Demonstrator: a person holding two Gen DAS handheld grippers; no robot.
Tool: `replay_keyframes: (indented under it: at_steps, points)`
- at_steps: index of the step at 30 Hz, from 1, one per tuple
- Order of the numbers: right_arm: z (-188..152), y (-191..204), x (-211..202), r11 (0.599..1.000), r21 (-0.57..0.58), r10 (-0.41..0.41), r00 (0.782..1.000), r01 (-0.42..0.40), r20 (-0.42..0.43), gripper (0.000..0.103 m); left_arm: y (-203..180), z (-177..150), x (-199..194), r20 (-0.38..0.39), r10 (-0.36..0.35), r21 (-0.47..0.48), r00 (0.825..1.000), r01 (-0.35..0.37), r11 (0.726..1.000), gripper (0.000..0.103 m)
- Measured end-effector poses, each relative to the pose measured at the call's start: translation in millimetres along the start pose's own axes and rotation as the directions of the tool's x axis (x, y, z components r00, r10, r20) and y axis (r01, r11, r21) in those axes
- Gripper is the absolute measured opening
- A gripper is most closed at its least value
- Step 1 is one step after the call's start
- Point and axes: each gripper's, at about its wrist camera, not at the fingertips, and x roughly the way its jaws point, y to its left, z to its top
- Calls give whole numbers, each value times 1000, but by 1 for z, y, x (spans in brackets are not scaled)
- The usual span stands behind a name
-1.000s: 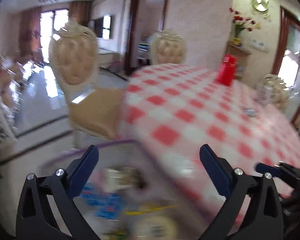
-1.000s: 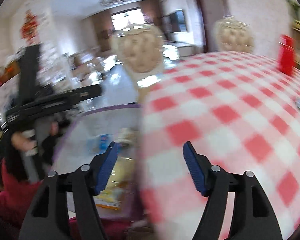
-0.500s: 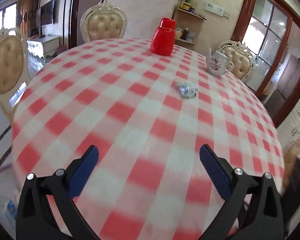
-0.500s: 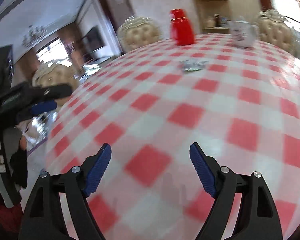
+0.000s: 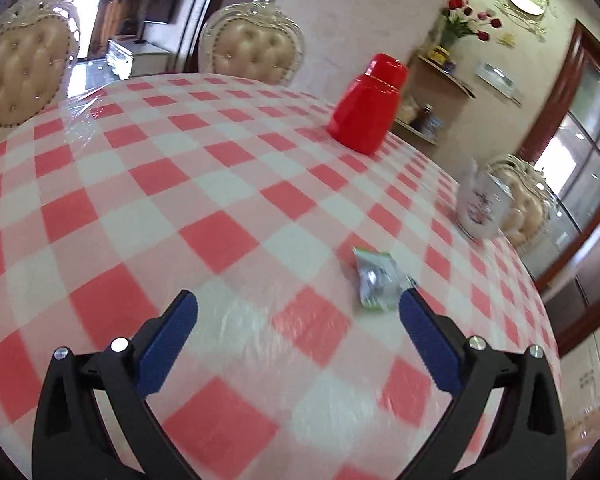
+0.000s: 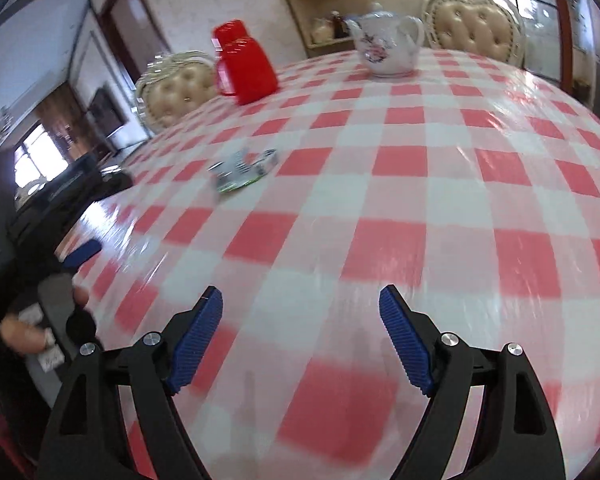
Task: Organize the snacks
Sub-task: 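Move both open grippers back to the last snacks on the table, then grasp the green-white packet with the left gripper while the right grasps the blue-patterned candy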
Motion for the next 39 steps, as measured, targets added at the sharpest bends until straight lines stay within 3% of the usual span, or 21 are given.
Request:
replay_keyframes:
  at_steps: [5,8,11,15,24,27,30,35,37,39]
  points:
    - [50,5,56,998,50,-48,999,48,4,78,17,11,13,22,35,57,999,-36,998,101]
    - [78,14,86,995,81,-64,998,64,4,65,37,20,12,49,63,-19,997,-63,998,101]
    - [101,30,112,995,48,-89,996,89,-2,64,50,26,14,41,73,-81,997,-69,994,101]
    - [119,42,137,994,43,-101,995,102,-16,57,50,26,13,16,57,-90,998,-55,994,101]
    - [113,75,159,956,-171,-249,967,238,-46,53,52,28,8,7,38,-112,999,-37,993,101]
    - [107,70,152,954,-201,-234,971,221,-45,43,52,26,11,-6,50,-108,999,-50,993,101]
    - [106,65,148,961,-201,-202,978,188,-50,42,53,24,14,-19,46,-113,999,-48,992,101]
    - [106,74,152,947,-255,-215,975,195,-51,41,45,22,15,-25,42,-76,999,-43,996,101]
    - [102,78,148,938,-293,-208,977,186,-45,19,42,22,17,-32,38,-55,999,-40,998,101]
    - [94,80,138,921,-335,-219,975,201,-19,20,39,21,20,-44,37,-25,998,-38,999,101]
